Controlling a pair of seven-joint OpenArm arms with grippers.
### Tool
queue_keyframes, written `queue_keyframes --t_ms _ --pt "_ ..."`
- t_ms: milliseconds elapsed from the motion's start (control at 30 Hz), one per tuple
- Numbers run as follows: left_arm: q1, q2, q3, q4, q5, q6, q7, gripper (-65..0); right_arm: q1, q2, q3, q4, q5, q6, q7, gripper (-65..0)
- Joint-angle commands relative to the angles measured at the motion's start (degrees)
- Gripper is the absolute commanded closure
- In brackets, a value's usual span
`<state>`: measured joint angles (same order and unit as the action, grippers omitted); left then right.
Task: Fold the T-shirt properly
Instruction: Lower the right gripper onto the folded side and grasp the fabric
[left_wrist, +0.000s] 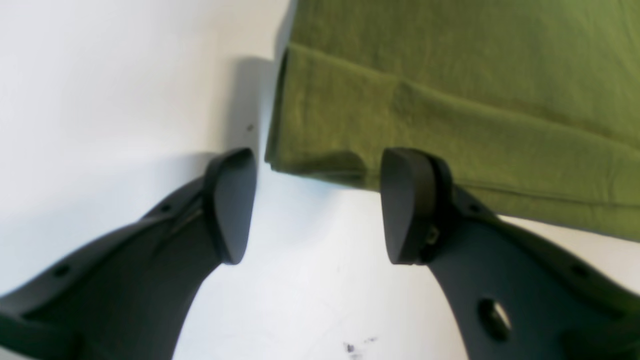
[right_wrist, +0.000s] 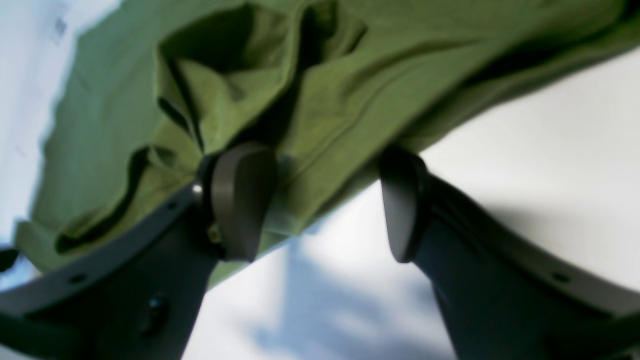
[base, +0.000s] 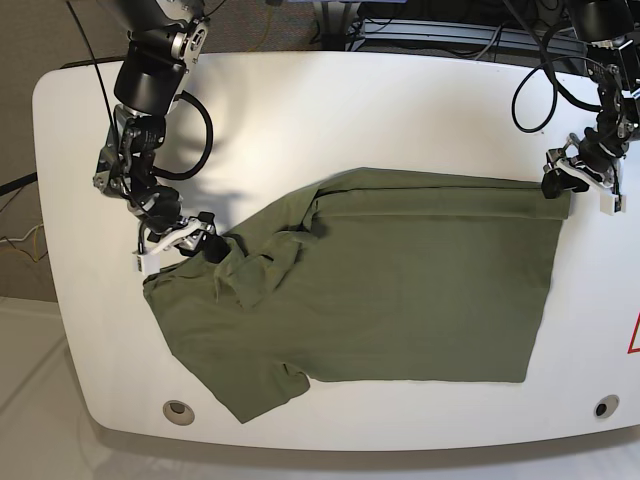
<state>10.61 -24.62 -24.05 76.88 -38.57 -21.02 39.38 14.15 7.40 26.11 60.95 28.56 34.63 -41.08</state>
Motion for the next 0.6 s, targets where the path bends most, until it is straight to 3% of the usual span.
queue_keyframes --t_ms 0,567 --pt "-0.78 -1.31 -0.75 1.19 -0.71 -0.21 -1.36 -37.6 1.26 -0.02 -0.47 0.94 -0.05 0.05 -1.02 -35.7" --pt "-0.73 -0.73 -0.42 1.58 -0.61 -0.17 -1.09 -37.5 1.49 -5.08 0.85 4.26 -1.73 -0.85 0.43 -36.1"
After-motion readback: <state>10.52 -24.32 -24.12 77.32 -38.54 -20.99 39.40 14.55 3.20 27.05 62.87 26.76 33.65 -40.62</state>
